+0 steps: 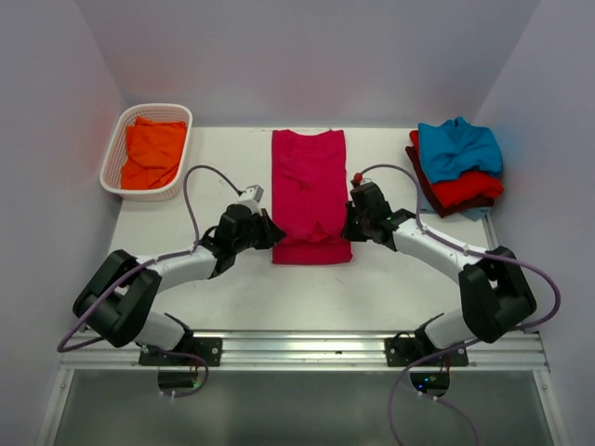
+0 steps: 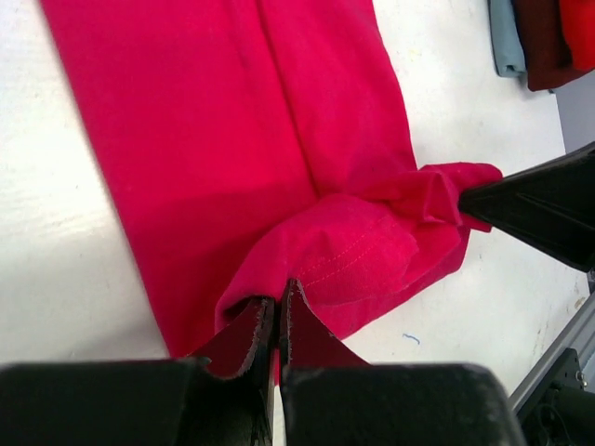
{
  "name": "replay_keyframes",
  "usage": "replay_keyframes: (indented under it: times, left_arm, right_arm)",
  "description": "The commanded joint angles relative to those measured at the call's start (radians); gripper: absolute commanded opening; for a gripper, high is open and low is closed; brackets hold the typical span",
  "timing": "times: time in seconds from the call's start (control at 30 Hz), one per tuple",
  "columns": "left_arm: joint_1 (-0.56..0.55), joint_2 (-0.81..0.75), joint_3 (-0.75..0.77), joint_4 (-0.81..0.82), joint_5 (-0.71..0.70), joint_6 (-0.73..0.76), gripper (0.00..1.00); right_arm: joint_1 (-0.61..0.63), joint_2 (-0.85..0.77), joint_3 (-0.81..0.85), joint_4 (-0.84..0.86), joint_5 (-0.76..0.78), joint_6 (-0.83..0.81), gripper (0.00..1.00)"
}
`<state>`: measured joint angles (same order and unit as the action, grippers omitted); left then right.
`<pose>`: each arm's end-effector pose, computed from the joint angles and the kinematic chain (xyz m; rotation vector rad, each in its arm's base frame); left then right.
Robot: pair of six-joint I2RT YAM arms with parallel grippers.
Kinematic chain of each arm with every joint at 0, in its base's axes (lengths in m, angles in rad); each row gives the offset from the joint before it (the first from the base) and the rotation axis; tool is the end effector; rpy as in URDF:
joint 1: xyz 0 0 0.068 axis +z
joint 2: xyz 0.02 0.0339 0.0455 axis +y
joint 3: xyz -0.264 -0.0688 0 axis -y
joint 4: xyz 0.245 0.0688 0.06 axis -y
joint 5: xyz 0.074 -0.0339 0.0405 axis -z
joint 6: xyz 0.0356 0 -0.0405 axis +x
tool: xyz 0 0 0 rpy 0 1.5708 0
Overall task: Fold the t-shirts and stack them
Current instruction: Fold the folded rectangular tshirt in 1/3 of the way
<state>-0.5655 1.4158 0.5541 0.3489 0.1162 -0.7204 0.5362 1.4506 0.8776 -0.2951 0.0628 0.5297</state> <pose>0.2339 -0.1533 0.1738 -0.0960 2.2071 -0.8766 0.2569 0.1501 0.2096 0.0205 2.4773 0.3943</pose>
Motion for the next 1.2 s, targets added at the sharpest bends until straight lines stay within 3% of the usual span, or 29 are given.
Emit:
replay_keyframes:
  times: [0.0, 0.27, 0.3, 0.33, 0.37, 0.43, 0.47, 0.53, 0.8, 1.17]
  left_arm:
    - [0.019, 0.063, 0.064, 0.111, 0.023, 0.049, 0.0]
    - [0.091, 0.192, 0.232, 0.064, 0.031, 0.068, 0.0]
    - [0.116, 0.212, 0.257, 0.059, 0.031, 0.068, 0.02]
    - [0.128, 0.259, 0.286, 0.056, 0.042, 0.073, 0.26]
    - [0.142, 0.282, 0.358, 0.021, 0.045, 0.076, 0.39]
    - [0.187, 0.325, 0.424, -0.019, 0.045, 0.073, 0.65]
    - [0.197, 0.33, 0.466, -0.049, 0.043, 0.075, 0.9]
    - [0.222, 0.292, 0.475, -0.061, 0.048, 0.078, 1.0]
    - [0.227, 0.124, 0.27, -0.033, 0.092, 0.096, 1.0]
    - [0.216, 0.037, -0.009, 0.015, 0.269, 0.053, 1.0]
  right_arm:
    - [-0.016, 0.042, 0.078, 0.079, 0.043, -0.03, 0.0]
    - [-0.08, 0.266, 0.343, 0.074, 0.051, -0.054, 0.0]
    - [-0.088, 0.295, 0.386, 0.041, 0.06, -0.056, 0.11]
    - [-0.096, 0.325, 0.432, 0.022, 0.065, -0.065, 0.44]
    - [-0.105, 0.39, 0.528, -0.034, 0.107, -0.066, 0.52]
    - [-0.111, 0.436, 0.61, -0.085, 0.147, -0.076, 0.62]
    - [-0.111, 0.445, 0.651, -0.119, 0.167, -0.079, 0.64]
    - [-0.111, 0.415, 0.638, -0.108, 0.18, -0.086, 0.65]
    - [-0.111, 0.147, 0.331, -0.044, 0.215, -0.094, 0.65]
    - [-0.117, 0.039, 0.014, 0.048, -0.041, -0.022, 0.61]
